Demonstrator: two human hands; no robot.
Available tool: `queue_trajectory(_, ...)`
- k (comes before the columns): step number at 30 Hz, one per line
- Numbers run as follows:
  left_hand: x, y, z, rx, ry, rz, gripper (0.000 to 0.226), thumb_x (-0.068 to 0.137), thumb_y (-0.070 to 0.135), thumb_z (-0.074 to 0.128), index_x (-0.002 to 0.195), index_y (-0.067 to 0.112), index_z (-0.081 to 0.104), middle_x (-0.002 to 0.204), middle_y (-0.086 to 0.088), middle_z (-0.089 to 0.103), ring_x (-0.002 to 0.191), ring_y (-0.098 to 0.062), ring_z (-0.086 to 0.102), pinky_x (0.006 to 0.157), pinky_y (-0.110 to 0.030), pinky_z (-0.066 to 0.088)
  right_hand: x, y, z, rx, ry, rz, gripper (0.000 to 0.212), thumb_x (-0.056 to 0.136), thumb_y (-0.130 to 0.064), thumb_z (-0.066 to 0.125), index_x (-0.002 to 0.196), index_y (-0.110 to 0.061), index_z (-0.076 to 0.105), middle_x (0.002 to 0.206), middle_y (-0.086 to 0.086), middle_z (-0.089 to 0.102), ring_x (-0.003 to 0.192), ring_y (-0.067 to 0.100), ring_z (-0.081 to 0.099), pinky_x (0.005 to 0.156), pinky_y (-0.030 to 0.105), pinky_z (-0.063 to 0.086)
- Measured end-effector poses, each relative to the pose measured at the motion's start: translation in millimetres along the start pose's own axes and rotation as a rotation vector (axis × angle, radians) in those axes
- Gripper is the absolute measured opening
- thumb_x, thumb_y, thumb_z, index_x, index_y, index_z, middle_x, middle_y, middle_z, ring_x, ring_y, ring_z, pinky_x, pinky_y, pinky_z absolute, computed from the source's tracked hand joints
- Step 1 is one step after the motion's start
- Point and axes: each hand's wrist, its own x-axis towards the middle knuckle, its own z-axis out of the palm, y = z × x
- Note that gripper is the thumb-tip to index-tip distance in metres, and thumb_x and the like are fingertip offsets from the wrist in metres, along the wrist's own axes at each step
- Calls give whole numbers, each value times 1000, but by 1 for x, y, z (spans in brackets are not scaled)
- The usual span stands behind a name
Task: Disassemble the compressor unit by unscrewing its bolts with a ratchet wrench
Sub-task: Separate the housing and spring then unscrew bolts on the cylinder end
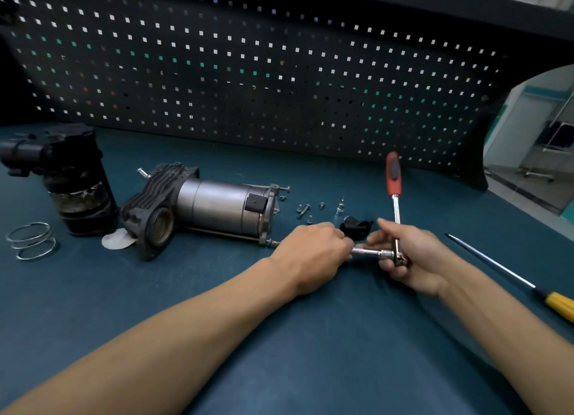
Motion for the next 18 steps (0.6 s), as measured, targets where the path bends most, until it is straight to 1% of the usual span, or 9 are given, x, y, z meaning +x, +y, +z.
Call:
queue_trajectory(1, 0, 0, 0, 1, 9, 2, 24, 104, 33, 43, 104, 16, 59, 100, -2, 61, 99, -26, 54, 63, -36, 32, 0, 2, 0, -12, -10, -29, 39, 101, -37, 53, 74, -10, 63, 87, 16, 76, 34, 16, 47, 30, 16, 28)
queue_trajectory(3, 1, 1, 1, 8, 22, -11, 21, 103, 31, 44, 102, 16, 59, 99, -1, 61, 98, -25, 54, 61, -36, 32, -1, 5, -2, -176, -8, -230, 41, 102, -36, 52, 72, -11, 65, 85, 14, 76, 38, 18, 52, 34, 20, 33)
queue_trajectory(5, 2, 1, 4, 10, 22, -29, 17, 103, 28, 44, 102, 15, 55, 100, -1, 59, 98, -25, 54, 61, -38, 35, -4, 4, -5, -423, -21, -489, 44, 100, -43, 52, 76, -14, 74, 82, 3, 77, 50, 17, 61, 41, 23, 41)
queue_trajectory(7, 3, 0, 4, -57, -7, -40, 20, 105, 31, 40, 102, 14, 52, 101, -2, 57, 98, -24, 51, 65, -41, 43, -7, 3, -9, -555, -65, -616, 39, 93, -48, 51, 80, -22, 77, 91, -4, 77, 65, 11, 65, 50, 18, 46)
queue_trajectory(9, 3, -2, 5, -89, -40, -36, 19, 105, 28, 38, 102, 15, 51, 101, -3, 55, 98, -24, 50, 71, -42, 46, -6, 6, -10, -578, -69, -601, 39, 93, -48, 50, 79, -24, 77, 91, -2, 76, 68, 10, 65, 52, 18, 47)
queue_trajectory(12, 5, -2, 5, -55, -70, -36, 20, 104, 24, 40, 100, 14, 56, 100, -4, 57, 99, -26, 51, 70, -39, 43, -4, 9, -5, -487, -9, -461, 48, 103, -42, 47, 74, -17, 76, 75, 8, 75, 55, 16, 64, 43, 24, 45)
queue_trajectory(14, 6, -2, 3, -55, -77, -44, 30, 105, 32, 38, 100, 12, 59, 99, -5, 58, 100, -26, 51, 70, -39, 43, -2, 7, -3, -385, 27, -353, 52, 105, -42, 46, 71, -14, 73, 76, 12, 75, 52, 20, 63, 39, 25, 42)
queue_trajectory(16, 6, -4, 2, -50, -80, -35, 36, 106, 36, 35, 102, 12, 61, 100, -4, 59, 101, -23, 49, 69, -37, 39, -2, 5, -1, -290, 36, -265, 50, 104, -44, 46, 75, -12, 71, 81, 14, 76, 51, 22, 64, 39, 24, 42)
queue_trajectory(18, 6, -5, 1, -61, -84, -21, 37, 107, 37, 32, 107, 14, 61, 103, -1, 58, 102, -19, 46, 70, -33, 37, -2, 4, 1, -222, 26, -254, 49, 104, -44, 46, 77, -11, 70, 84, 16, 76, 51, 25, 64, 39, 24, 42)
